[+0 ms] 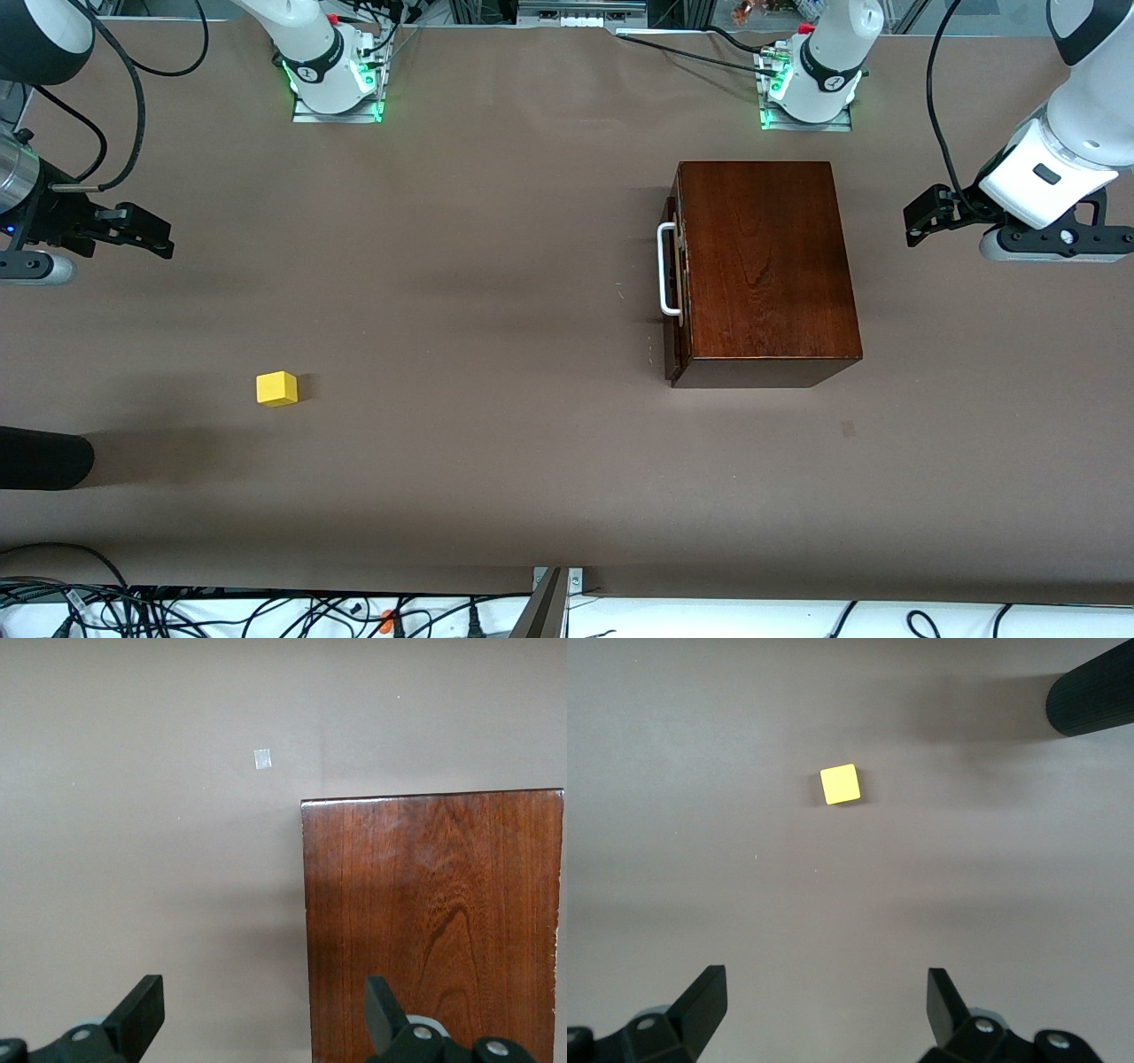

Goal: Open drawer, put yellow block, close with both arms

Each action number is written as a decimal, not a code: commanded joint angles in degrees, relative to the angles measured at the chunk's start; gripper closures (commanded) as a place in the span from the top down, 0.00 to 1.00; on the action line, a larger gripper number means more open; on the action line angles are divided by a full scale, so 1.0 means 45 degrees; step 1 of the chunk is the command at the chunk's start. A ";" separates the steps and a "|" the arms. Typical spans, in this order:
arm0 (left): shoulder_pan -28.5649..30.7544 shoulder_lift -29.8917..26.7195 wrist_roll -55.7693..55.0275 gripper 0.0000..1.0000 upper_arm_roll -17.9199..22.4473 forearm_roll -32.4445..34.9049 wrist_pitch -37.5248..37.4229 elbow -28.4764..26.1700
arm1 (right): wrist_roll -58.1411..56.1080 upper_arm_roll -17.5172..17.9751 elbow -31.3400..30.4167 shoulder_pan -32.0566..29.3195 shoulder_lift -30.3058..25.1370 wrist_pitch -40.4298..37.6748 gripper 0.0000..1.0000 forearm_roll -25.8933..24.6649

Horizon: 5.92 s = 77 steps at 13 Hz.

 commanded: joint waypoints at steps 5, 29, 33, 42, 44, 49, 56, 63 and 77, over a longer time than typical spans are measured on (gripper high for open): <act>0.0016 0.0208 0.0154 1.00 -0.0038 -0.0081 -0.0352 0.0461 | 0.0085 0.0005 -0.0337 -0.0010 -0.0350 0.0032 1.00 0.0187; -0.0296 0.0949 -0.0138 1.00 -0.1517 -0.0160 -0.1878 0.0460 | -0.0033 -0.0132 -0.0337 0.0010 -0.0350 0.0441 1.00 0.0440; -0.0355 0.1612 -0.2475 1.00 -0.3606 -0.0062 -0.0570 0.0461 | -0.0362 0.0200 -0.0337 0.0088 -0.0350 0.0501 1.00 0.0460; -0.3261 0.4815 -0.8336 1.00 -0.5389 0.3448 0.2421 0.0441 | -0.1615 0.0063 -0.0278 0.0049 -0.0292 0.0364 1.00 0.0949; -0.3421 0.5245 -0.8635 1.00 -0.5389 0.4057 0.2441 0.0344 | -0.1615 0.0063 -0.0278 0.0049 -0.0311 0.0344 1.00 0.0949; -0.3421 0.5988 -0.8674 1.00 -0.5389 0.4372 0.2460 0.0207 | -0.1615 -0.0093 -0.0278 0.0029 -0.0311 0.0266 1.00 0.0949; -0.3753 0.6418 -0.8948 1.00 -0.5370 0.4976 0.2480 -0.0066 | -0.1615 -0.0093 -0.0278 0.0029 -0.0311 0.0266 1.00 0.0949; -0.3734 0.6750 -0.9240 1.00 -0.5350 0.4977 0.3279 -0.0320 | -0.1615 -0.0112 -0.0278 0.0029 -0.0292 0.0246 1.00 0.0949; -0.4456 0.7453 -1.1719 1.00 -0.5370 0.4880 0.5620 -0.0106 | -0.1634 -0.0191 -0.0298 0.0010 -0.0292 0.0246 1.00 0.0949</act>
